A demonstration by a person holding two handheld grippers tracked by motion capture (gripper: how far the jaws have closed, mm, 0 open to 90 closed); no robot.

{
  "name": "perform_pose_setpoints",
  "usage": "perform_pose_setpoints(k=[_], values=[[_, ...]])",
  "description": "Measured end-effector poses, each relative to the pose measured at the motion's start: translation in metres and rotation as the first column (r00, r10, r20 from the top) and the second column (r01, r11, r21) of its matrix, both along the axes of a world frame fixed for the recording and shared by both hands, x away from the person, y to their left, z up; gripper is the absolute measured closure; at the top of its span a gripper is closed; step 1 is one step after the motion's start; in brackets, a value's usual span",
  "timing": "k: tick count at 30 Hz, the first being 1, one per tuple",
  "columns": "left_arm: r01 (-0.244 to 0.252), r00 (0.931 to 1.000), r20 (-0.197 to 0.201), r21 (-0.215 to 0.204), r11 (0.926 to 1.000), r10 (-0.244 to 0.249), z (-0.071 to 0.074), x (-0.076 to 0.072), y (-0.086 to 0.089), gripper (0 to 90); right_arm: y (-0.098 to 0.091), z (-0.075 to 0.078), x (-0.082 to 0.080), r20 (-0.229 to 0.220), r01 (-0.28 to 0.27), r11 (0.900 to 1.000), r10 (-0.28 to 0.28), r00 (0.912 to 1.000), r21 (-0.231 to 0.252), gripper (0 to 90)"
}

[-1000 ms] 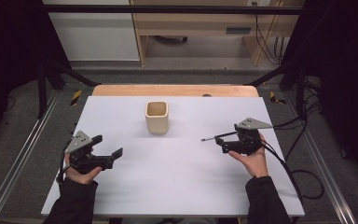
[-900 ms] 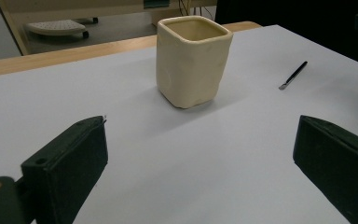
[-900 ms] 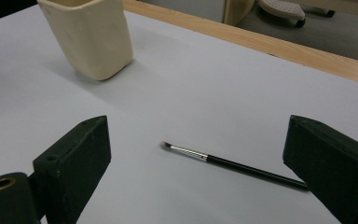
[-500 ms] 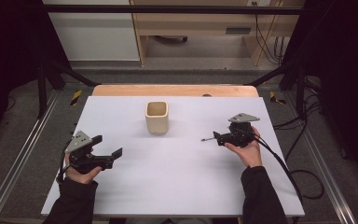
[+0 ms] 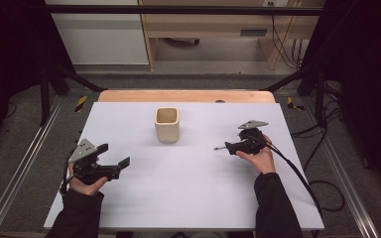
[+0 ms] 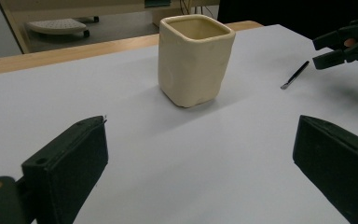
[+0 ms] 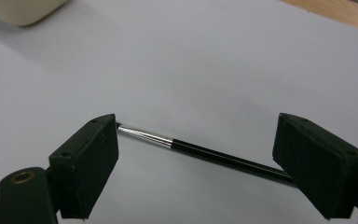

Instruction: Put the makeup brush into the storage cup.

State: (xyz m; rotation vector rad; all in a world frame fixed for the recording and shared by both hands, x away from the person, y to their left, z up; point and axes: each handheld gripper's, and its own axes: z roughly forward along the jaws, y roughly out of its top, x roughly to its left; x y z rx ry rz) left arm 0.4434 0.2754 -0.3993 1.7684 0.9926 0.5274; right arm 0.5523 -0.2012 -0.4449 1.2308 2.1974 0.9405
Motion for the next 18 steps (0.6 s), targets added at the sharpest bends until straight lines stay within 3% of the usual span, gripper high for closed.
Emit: perform_pose_setpoints(k=[11,18], values=[[0.002,1.0,-0.003,0.001,1.0,-0.002,-0.001,0.0,0.0,2.8,0.007,-0.019,0.01,-0.048,-0.023,0.9982,0.02,0.9987,-0.055,15.8],[0.003,1.0,-0.005,0.004,1.0,-0.003,-0.002,0.001,0.0,2.9,0.009,-0.027,0.015,-0.064,-0.039,0.9973,0.035,0.9973,-0.063,16.2]])
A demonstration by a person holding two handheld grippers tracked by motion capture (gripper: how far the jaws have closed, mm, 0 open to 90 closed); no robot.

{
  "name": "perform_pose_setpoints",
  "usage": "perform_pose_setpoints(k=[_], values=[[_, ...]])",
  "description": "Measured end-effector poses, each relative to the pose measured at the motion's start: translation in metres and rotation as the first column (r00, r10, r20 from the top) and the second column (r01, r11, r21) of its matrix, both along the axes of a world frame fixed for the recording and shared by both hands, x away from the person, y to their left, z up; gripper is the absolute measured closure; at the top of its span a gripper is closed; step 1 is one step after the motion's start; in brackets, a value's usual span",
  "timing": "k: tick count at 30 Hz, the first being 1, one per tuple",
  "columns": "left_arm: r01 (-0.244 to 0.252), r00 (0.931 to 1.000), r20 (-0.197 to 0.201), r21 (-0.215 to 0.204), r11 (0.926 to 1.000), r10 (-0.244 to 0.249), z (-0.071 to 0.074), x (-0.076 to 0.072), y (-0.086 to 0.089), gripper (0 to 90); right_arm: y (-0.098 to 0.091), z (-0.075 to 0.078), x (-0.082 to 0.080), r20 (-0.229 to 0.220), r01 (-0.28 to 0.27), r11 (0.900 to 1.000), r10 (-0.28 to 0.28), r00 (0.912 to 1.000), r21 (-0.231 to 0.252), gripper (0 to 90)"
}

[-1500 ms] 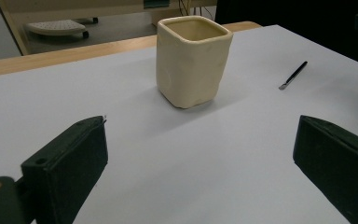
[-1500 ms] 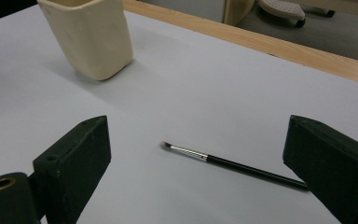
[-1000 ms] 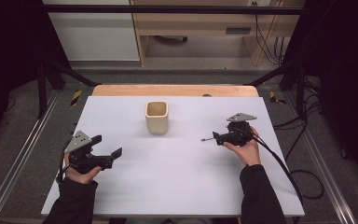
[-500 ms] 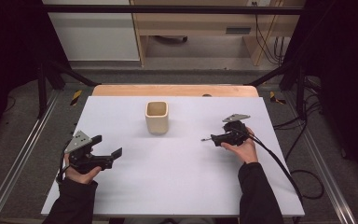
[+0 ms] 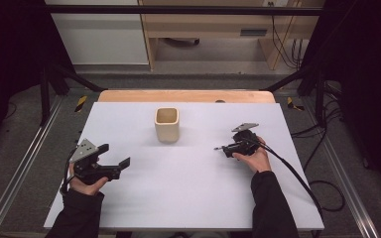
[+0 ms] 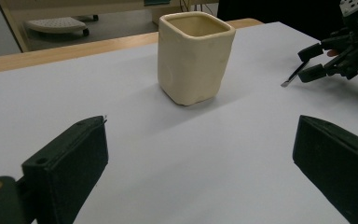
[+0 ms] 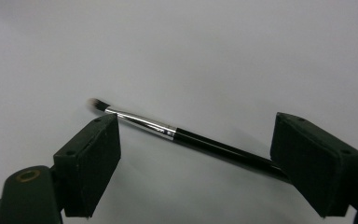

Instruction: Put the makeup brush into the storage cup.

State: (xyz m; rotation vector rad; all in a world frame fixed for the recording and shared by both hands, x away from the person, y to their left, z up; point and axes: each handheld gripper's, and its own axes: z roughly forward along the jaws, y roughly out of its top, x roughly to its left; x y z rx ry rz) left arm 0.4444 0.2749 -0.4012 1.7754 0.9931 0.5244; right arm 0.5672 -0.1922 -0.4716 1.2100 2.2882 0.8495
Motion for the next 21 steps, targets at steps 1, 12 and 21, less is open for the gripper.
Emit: perform_pose_setpoints(k=[1,12,21], values=[[0.0,1.0,0.0,0.002,1.0,0.0,-0.0003,0.0002,0.0,2.9,0.0014,-0.0006,-0.0001,-0.012,-0.002,1.0,0.003,0.9999,0.007,16.2],[0.001,1.0,-0.001,0.002,1.0,-0.001,-0.0004,0.0,-0.0002,3.1,0.0038,-0.0051,0.0001,-0.032,-0.025,0.9997,0.025,0.9992,-0.003,20.0],[0.004,1.0,0.0,0.003,1.0,-0.004,0.0,-0.0004,-0.0006,3.3,0.0021,-0.0054,-0.0013,-0.057,-0.008,0.9994,0.01,0.9983,0.034,28.0]])
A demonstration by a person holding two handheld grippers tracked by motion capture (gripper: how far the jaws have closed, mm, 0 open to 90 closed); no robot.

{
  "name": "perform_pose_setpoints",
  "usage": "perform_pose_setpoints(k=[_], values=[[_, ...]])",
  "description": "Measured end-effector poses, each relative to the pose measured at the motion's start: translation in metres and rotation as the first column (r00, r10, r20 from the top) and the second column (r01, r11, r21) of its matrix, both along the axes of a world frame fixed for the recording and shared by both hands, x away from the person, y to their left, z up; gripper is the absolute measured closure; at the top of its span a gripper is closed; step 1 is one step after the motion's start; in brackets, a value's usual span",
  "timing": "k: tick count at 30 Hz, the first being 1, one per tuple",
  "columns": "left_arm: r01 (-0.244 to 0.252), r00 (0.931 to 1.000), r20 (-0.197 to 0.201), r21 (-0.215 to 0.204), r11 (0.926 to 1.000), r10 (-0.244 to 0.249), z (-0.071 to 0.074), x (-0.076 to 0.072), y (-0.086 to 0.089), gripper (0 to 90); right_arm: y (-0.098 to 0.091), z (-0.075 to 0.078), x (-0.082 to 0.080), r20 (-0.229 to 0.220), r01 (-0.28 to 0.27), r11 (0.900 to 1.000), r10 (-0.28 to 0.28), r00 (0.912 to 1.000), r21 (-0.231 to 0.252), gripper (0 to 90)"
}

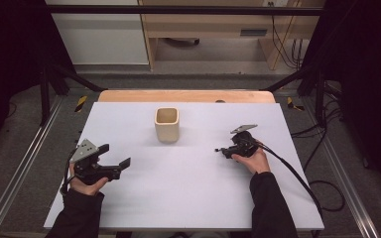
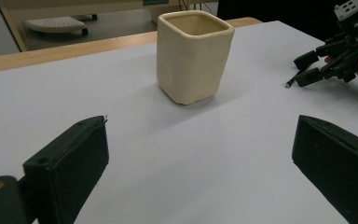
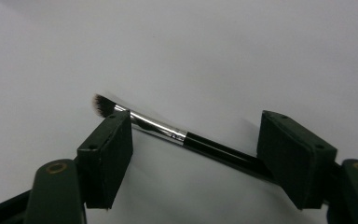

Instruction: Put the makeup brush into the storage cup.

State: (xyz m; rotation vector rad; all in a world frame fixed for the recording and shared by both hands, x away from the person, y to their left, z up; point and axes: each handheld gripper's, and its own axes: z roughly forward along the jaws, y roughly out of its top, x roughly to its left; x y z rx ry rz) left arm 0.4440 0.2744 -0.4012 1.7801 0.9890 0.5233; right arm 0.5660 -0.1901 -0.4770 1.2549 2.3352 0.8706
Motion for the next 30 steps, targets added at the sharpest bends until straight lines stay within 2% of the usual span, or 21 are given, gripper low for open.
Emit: perform_pose_setpoints(k=[2,4,6,7,8,9,12,13,17,18,26,30], values=[[0.001,1.0,0.0,0.0,1.0,-0.001,0.0,0.0,0.0,3.3,0.0,0.002,-0.002,-0.007,-0.002,1.0,0.002,1.0,-0.002,33.7],[0.002,1.0,-0.001,0.0,1.0,-0.002,0.0,0.0,0.0,3.3,0.001,0.002,-0.002,-0.012,0.006,1.0,-0.006,0.9999,0.006,35.1],[0.004,1.0,-0.001,0.0,1.0,-0.004,0.0,0.0,0.0,3.3,0.0,0.003,-0.003,-0.009,-0.003,1.0,0.003,1.0,-0.006,39.1],[0.005,1.0,-0.001,0.0,1.0,-0.005,0.0,0.0,0.0,3.3,0.0,0.004,-0.004,-0.023,0.004,1.0,-0.004,0.9997,-0.001,43.3],[0.006,1.0,-0.001,0.0,1.0,-0.006,0.0,0.0,0.0,3.3,0.0,0.004,-0.004,-0.023,0.004,1.0,-0.004,0.9997,-0.001,43.3],[0.006,1.0,0.0,0.001,1.0,-0.006,0.0,0.0,0.0,3.2,0.0,0.005,-0.004,-0.023,0.003,1.0,-0.004,0.9997,-0.008,47.7],[0.007,1.0,0.001,0.0,1.0,-0.007,0.0,0.0,0.0,3.3,-0.001,0.006,-0.004,-0.026,0.003,0.9999,-0.004,0.9997,-0.012,51.3],[0.007,1.0,0.001,0.0,1.0,-0.007,0.0,0.0,0.0,3.2,-0.001,0.007,-0.005,-0.039,0.007,0.9999,-0.008,0.9992,-0.014,54.8],[0.009,1.0,0.0,0.001,1.0,-0.009,0.0,0.0,-0.001,3.3,-0.001,0.008,-0.006,-0.044,0.005,0.9999,-0.005,0.999,-0.013,59.1],[0.01,1.0,0.001,0.001,1.0,-0.01,0.0,0.0,-0.001,3.3,-0.002,0.008,-0.005,-0.034,-0.003,0.9996,0.002,0.9994,-0.028,60.4],[0.011,0.9999,0.0,0.001,0.9999,-0.011,0.0,0.0,-0.001,3.3,-0.002,0.01,-0.008,-0.056,-0.012,0.9992,0.009,0.9984,-0.039,74.0],[0.01,0.9999,-0.001,0.002,0.9999,-0.01,0.0,0.0,-0.001,3.3,-0.001,0.011,-0.01,-0.068,-0.003,0.9992,0.0,0.9977,-0.04,77.0]])
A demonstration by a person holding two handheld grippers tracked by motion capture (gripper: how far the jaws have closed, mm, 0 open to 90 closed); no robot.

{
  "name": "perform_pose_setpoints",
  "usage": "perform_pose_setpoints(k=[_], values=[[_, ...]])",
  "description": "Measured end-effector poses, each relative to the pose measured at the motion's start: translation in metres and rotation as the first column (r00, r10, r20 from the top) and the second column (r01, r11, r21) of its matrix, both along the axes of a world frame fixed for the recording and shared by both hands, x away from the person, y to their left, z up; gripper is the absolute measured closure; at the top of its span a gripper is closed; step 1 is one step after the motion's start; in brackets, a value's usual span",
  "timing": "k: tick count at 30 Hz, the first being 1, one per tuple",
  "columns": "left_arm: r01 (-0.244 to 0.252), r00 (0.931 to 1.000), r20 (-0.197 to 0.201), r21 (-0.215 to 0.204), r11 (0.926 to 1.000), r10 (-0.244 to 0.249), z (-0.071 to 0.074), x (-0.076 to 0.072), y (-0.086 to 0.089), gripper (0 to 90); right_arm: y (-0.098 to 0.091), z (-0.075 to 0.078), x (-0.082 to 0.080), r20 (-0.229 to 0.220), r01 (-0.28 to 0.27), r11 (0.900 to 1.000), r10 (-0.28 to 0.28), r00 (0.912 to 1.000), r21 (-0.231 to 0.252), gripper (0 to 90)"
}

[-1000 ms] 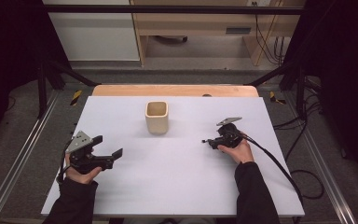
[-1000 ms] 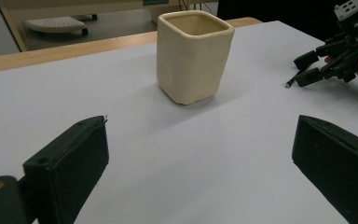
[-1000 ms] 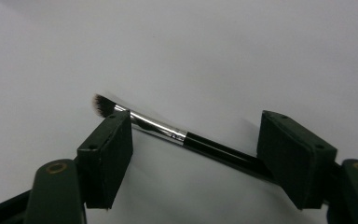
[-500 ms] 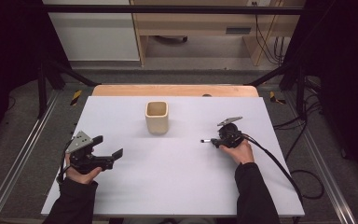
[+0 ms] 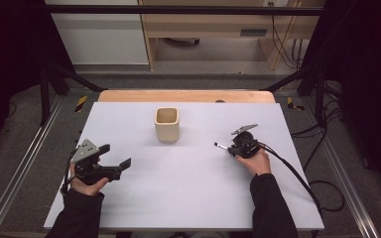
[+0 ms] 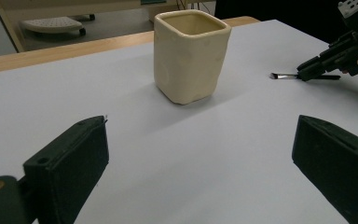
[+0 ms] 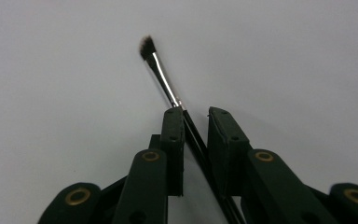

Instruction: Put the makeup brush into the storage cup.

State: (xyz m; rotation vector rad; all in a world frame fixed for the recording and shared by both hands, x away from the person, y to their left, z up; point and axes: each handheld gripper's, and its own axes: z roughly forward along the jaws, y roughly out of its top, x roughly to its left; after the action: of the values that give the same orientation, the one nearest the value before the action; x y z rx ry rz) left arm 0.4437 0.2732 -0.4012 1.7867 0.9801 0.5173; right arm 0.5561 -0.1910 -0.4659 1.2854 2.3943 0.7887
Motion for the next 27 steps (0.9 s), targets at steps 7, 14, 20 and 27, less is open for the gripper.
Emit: perform_pose_setpoints(k=[7,14,20,27], values=[[0.0,1.0,0.0,0.0,1.0,0.0,-0.0001,0.0,-0.0001,3.3,-0.0011,-0.0001,-0.0018,-0.003,0.002,1.0,-0.002,1.0,0.006,82.2],[0.002,1.0,-0.001,0.001,1.0,-0.002,-0.0003,0.0001,-0.0004,3.3,-0.0026,-0.0001,-0.0031,-0.001,-0.004,1.0,0.004,1.0,0.004,83.4],[0.003,1.0,-0.001,0.002,1.0,-0.003,-0.0004,0.0002,-0.0005,3.3,-0.0012,0.0,-0.0043,-0.001,0.009,0.9999,-0.009,1.0,0.003,83.2],[0.004,1.0,-0.002,0.003,1.0,-0.004,-0.0007,0.0004,-0.0009,3.4,-0.0008,0.0037,-0.0079,0.009,-0.013,0.9999,0.013,0.9999,-0.005,69.7]])
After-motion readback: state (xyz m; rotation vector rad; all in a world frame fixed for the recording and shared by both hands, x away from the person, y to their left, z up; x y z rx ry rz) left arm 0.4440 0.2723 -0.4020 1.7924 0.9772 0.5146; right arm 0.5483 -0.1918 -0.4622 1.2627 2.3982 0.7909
